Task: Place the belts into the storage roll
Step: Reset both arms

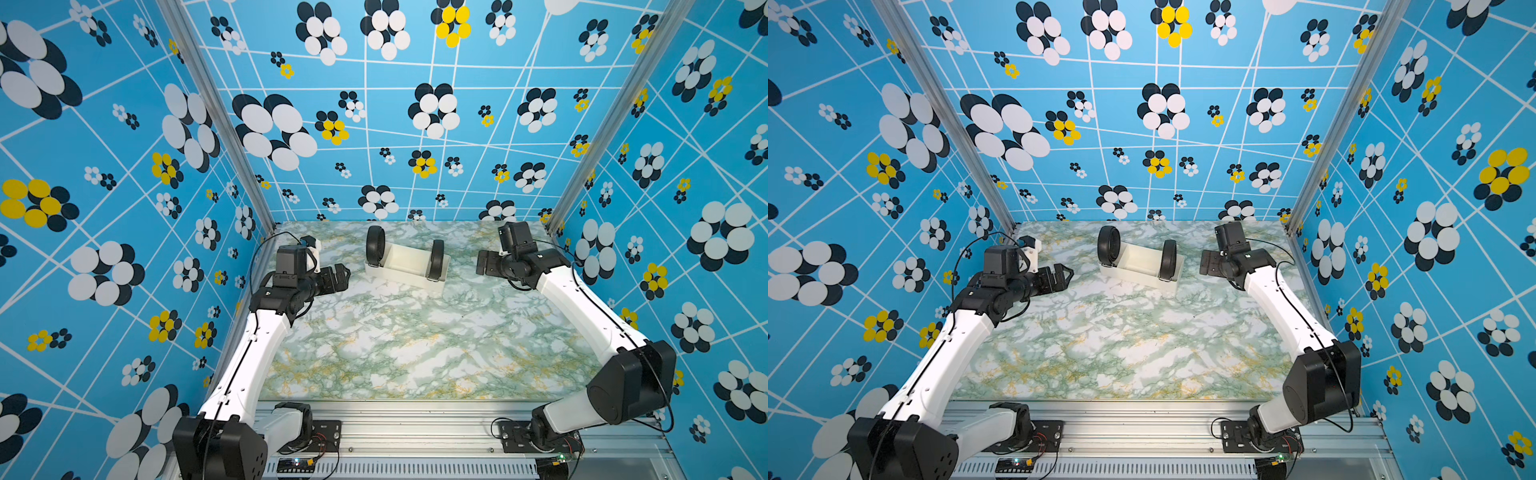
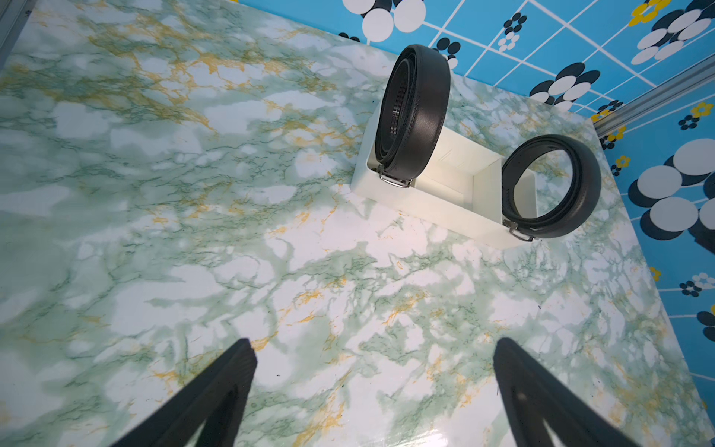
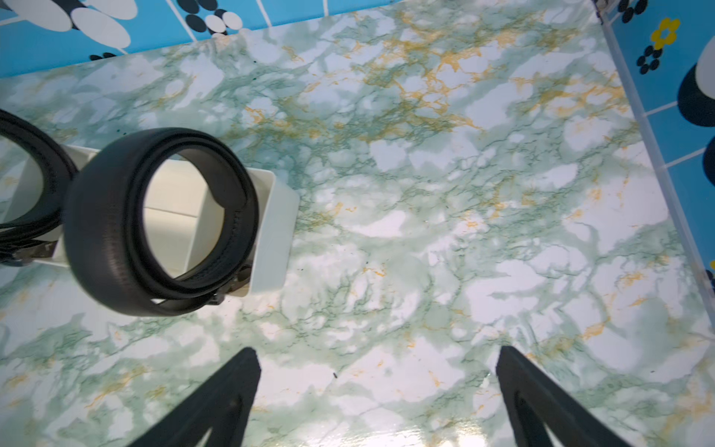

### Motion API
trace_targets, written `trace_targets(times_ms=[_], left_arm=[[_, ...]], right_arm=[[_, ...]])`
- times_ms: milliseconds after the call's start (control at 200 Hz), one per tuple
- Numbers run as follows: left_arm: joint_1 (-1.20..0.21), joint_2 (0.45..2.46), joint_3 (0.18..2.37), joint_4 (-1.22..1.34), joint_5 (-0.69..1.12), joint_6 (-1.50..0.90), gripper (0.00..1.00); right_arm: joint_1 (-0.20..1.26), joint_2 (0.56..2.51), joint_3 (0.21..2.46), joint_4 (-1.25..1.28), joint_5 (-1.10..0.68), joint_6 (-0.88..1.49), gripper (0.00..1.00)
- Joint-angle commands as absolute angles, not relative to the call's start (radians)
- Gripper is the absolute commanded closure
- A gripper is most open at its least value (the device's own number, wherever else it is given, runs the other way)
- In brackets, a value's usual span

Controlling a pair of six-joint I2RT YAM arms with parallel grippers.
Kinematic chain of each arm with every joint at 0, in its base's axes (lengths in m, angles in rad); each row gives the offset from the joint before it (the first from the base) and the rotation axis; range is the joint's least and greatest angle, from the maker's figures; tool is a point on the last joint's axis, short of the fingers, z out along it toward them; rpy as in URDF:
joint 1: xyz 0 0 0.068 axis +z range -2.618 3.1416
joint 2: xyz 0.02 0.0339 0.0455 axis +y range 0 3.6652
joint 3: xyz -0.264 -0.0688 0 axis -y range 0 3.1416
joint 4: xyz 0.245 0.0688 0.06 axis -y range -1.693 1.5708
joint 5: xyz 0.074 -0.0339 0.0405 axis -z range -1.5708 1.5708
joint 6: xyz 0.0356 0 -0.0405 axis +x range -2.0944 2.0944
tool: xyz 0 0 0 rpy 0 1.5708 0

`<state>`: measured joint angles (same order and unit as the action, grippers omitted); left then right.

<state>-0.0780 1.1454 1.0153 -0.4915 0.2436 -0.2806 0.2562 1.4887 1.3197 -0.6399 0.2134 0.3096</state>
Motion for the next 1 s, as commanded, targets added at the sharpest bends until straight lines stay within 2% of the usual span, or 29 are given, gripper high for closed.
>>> trace_targets(times_ms=[0, 75, 150, 270, 375, 495, 565, 755, 819, 994], left_arm=[[-0.063, 1.103, 0.904, -0.444, 0.148, -0.213, 0.01], [-0.063, 1.041, 0.796, -0.353, 0.097, -0.178, 0.01], [-0.061, 0.978, 0.675, -0.238, 0.073, -0.111, 0.01], [-0.011, 0.912, 0.515, -0.055, 0.050, -0.129, 0.00], [0.022, 0.923, 0.454, 0.033, 0.074, -0.150, 0.00], [0.030, 0.994, 0.426, 0.147, 0.087, -0.118, 0.00], [0.049, 1.038, 0.417, 0.232, 0.102, -0.107, 0.00], [0.070, 1.264, 0.361, 0.609, 0.181, -0.052, 0.00], [0.074, 1.339, 0.417, 0.592, 0.197, -0.038, 0.00], [0.078, 1.501, 0.427, 0.810, 0.292, -0.022, 0.00]], right_arm=[[0.251, 1.414, 1.169, -0.481, 0.136, 0.109, 0.02], [0.251, 1.316, 0.997, -0.274, 0.123, -0.021, 0.02], [0.221, 1.264, 0.866, -0.122, 0.115, -0.054, 0.02], [0.164, 1.312, 0.805, -0.069, 0.081, -0.067, 0.03], [0.156, 1.355, 0.710, 0.105, 0.086, -0.093, 0.03], [0.134, 1.415, 0.607, 0.324, 0.131, -0.097, 0.02], [0.124, 1.427, 0.537, 0.478, 0.093, -0.087, 0.02], [0.027, 1.423, 0.459, 0.621, -0.068, -0.078, 0.01], [-0.003, 1.432, 0.432, 0.683, -0.111, -0.059, 0.02], [-0.025, 1.496, 0.395, 0.806, -0.125, -0.033, 0.01]])
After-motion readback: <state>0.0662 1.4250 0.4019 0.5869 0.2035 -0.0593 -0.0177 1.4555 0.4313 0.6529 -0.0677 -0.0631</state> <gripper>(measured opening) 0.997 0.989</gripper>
